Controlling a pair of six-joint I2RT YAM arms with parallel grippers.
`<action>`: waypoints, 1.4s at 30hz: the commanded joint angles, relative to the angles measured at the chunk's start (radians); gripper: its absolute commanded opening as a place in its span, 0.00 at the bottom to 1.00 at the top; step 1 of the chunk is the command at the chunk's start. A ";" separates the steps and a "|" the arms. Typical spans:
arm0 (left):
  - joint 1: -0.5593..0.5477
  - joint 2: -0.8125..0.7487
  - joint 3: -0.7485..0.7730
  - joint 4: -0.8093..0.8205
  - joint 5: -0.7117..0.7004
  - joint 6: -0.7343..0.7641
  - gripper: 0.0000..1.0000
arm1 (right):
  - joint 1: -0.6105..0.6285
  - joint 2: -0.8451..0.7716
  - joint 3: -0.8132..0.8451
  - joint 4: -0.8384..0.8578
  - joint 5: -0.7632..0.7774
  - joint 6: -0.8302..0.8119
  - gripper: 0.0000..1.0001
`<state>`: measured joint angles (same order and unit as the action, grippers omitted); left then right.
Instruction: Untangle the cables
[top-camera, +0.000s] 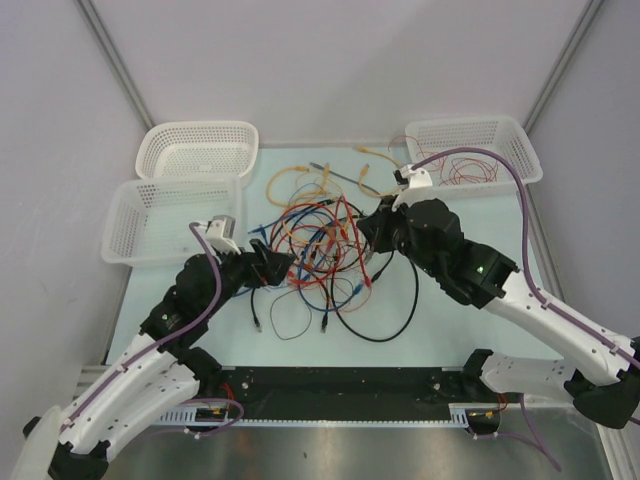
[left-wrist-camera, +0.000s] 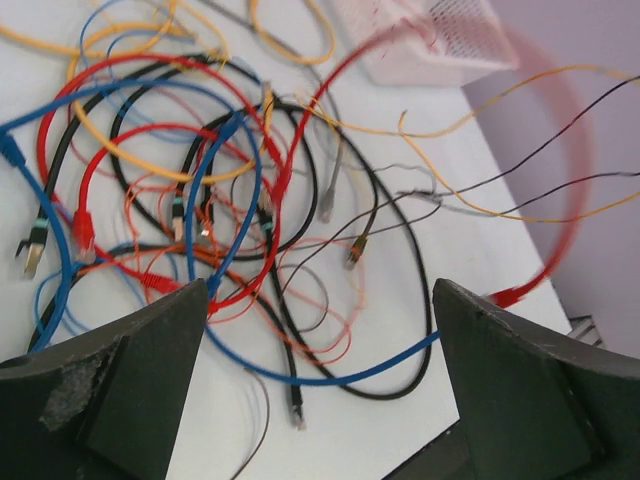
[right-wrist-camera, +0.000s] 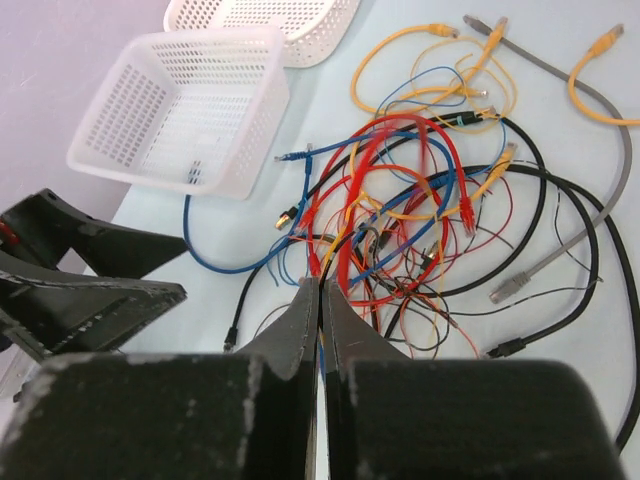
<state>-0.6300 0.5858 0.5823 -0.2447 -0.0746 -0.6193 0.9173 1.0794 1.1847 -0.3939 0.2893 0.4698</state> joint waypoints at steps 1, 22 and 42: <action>0.001 -0.038 0.041 0.192 0.053 0.020 1.00 | 0.009 -0.019 0.030 -0.002 -0.013 0.000 0.00; 0.000 0.166 0.048 0.252 0.159 -0.051 1.00 | 0.018 -0.004 -0.036 -0.125 0.117 -0.013 0.00; -0.257 0.299 0.062 0.645 0.311 0.230 1.00 | 0.014 -0.078 0.010 -0.036 -0.087 0.069 0.00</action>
<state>-0.8715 0.8371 0.6003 0.2787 0.2073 -0.4595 0.9302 0.9966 1.1450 -0.4652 0.2550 0.5060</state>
